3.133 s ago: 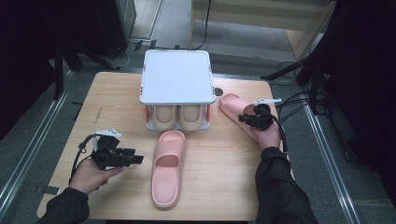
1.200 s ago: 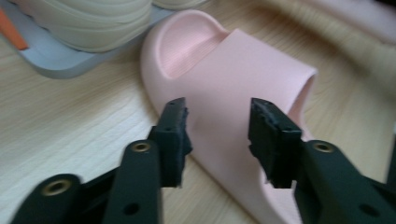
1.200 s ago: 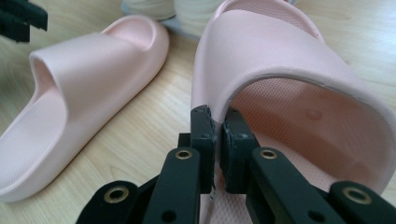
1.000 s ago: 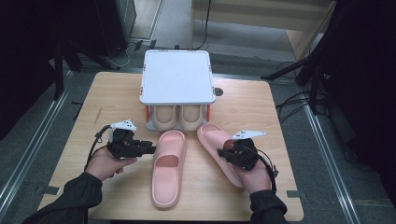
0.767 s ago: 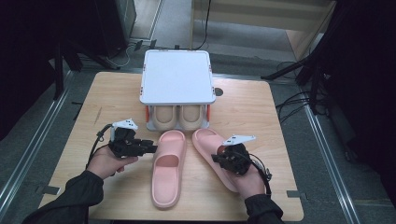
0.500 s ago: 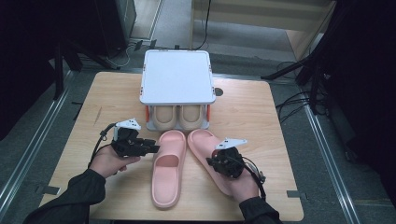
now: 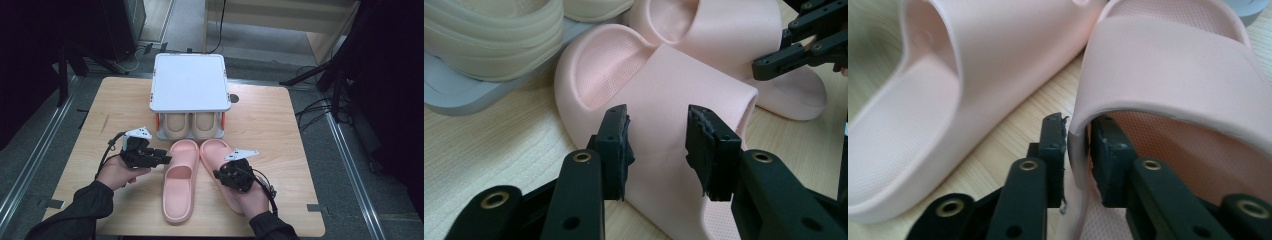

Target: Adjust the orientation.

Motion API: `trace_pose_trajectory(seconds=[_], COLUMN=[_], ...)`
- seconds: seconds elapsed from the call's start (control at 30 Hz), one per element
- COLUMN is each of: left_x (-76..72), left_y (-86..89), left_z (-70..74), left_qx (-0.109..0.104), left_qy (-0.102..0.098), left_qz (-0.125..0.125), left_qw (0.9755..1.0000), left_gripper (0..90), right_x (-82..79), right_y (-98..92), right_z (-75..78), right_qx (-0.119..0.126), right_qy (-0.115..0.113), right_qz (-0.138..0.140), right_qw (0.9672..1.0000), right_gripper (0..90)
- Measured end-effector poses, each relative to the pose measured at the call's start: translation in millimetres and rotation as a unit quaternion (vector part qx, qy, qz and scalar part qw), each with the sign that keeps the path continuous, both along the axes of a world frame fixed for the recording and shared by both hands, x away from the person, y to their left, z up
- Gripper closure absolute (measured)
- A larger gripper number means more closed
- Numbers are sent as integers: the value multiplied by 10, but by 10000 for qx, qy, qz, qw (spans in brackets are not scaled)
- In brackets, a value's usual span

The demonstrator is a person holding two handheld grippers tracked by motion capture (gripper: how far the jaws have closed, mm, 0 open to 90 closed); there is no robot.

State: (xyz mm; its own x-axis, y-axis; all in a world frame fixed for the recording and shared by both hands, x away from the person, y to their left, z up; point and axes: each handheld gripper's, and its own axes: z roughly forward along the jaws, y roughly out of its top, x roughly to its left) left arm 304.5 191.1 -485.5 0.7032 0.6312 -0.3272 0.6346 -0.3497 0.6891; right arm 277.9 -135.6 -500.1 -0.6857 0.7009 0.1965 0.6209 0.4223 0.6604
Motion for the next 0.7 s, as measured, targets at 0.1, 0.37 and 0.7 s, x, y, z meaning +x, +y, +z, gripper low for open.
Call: trace_pose_trajectory(seconds=[0.1, 0.37, 0.7], left_x=[0, -4, 29], left_y=[17, 84, 95], left_z=[6, 13, -33], left_qx=[7, 12, 107], left_qy=[-11, -52, 69], left_qz=[29, 131, 195], left_qw=[10000, 9999, 9997], left_gripper=[607, 616, 657], right_x=[-8, -76, 118], right_y=[-68, -345, -670], right_z=[56, 273, 207], right_qx=[149, 447, 263], right_qy=[-8, -192, -219], right_qz=[-6, 128, -366], right_qw=[9999, 9987, 9987], right_gripper=[724, 833, 893])
